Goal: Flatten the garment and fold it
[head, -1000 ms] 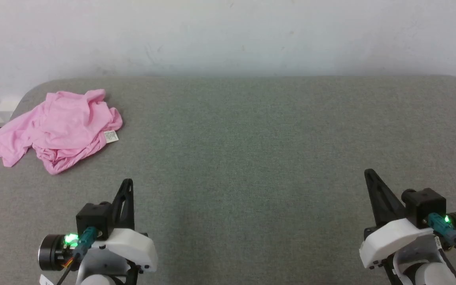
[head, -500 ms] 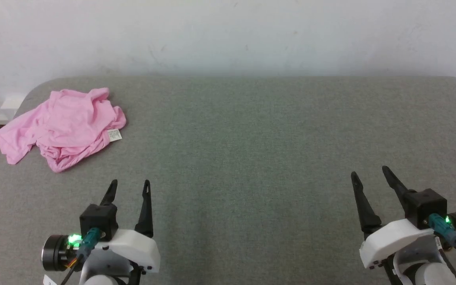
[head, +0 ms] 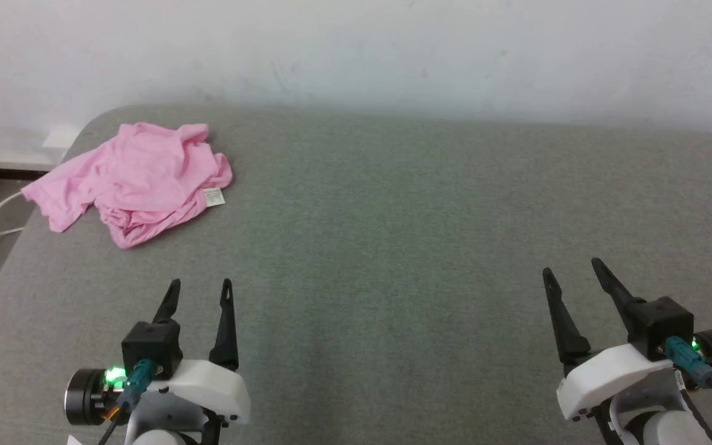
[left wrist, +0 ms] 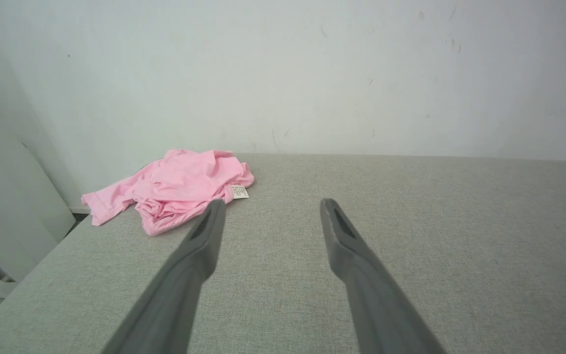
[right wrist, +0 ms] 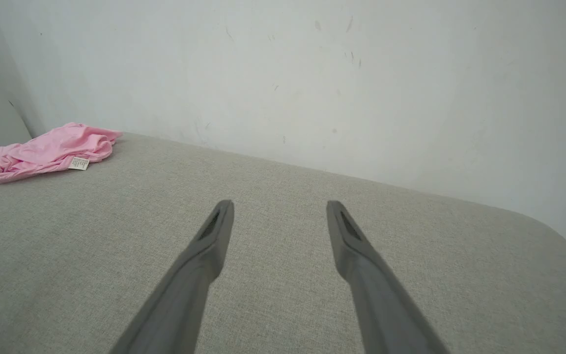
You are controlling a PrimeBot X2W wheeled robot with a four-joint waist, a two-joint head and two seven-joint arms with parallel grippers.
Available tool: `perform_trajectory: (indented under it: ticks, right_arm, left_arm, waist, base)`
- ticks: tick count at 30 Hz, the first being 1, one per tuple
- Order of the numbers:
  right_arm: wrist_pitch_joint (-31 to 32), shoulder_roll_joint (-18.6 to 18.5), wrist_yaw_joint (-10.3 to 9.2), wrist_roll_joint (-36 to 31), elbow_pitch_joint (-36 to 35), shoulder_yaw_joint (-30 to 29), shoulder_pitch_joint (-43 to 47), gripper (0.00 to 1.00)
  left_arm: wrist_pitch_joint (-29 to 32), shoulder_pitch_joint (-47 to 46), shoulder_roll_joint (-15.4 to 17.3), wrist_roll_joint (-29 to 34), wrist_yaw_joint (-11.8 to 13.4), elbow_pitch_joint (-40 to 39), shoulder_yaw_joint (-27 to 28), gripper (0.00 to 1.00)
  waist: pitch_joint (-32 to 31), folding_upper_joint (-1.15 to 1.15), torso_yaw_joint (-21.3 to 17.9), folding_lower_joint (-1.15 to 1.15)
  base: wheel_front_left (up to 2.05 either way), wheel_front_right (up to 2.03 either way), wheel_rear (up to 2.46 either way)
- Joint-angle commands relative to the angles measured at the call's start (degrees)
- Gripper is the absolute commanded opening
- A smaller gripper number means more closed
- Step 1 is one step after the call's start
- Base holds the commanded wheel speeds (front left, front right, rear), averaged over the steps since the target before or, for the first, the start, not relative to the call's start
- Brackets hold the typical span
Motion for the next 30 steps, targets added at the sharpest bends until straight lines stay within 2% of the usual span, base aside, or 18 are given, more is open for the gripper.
perform_trajectory:
  ticks: [1,30]
  right_arm:
    - [-0.5,0.0,0.08,-0.3,0.1,0.3,0.1,1.00]
    - [-2.5,-0.1,0.17,-0.5,0.7,2.0,-0.1,1.00]
  left_arm:
    - [-0.6,-0.2,0.3,-0.7,0.5,0.2,-0.2,1.00]
    - [-4.1,0.3,0.4,-2.5,1.8,1.4,-0.8,1.00]
  waist:
    - [0.1,0.00,1.2,0.00]
    - [0.5,0.00,8.5,0.00]
  base:
    - [0.00,0.00,0.00]
    - [0.00,0.00,0.00]
